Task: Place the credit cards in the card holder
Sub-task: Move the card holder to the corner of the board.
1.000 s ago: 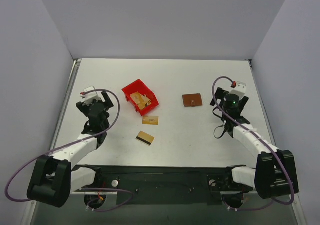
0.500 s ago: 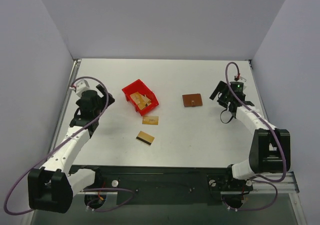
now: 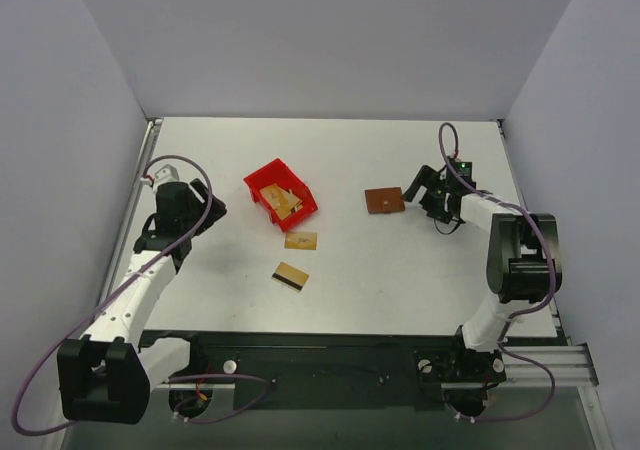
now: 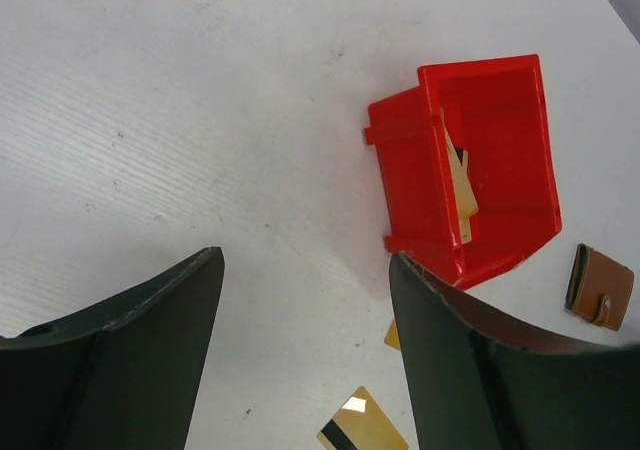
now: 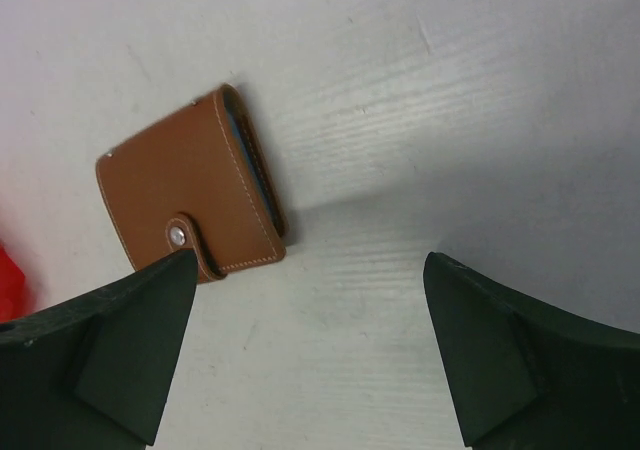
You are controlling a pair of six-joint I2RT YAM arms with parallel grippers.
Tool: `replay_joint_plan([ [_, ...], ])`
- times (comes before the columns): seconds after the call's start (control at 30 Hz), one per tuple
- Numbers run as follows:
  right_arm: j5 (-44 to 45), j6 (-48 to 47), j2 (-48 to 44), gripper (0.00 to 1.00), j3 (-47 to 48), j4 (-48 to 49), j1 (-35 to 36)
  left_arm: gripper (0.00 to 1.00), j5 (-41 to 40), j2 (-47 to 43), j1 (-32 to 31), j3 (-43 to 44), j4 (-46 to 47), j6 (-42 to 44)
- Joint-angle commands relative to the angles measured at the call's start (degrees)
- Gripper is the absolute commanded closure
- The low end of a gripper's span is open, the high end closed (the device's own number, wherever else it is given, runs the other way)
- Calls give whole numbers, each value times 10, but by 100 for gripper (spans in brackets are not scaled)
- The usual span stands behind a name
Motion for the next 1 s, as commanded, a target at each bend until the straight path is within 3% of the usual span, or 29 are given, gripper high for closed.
replay_joint_plan([
  [0.0,-41,19,25,11,26,22,2,23,-47,0,-39,62,-41,34],
  [0.23,-69,32,67,20,81,-4,2,23,-91,-21,-82,84,-63,56],
  [0.47,-64,39,104,35,139,-53,17,24,-89,-24,-86,84,-61,66],
  [0.83,-58,42,146,47,184,-109,53,25,-81,-19,-91,80,-58,66],
  [0.97,-59,40,158,68,190,-119,61,25,-81,-19,-91,77,-56,66],
])
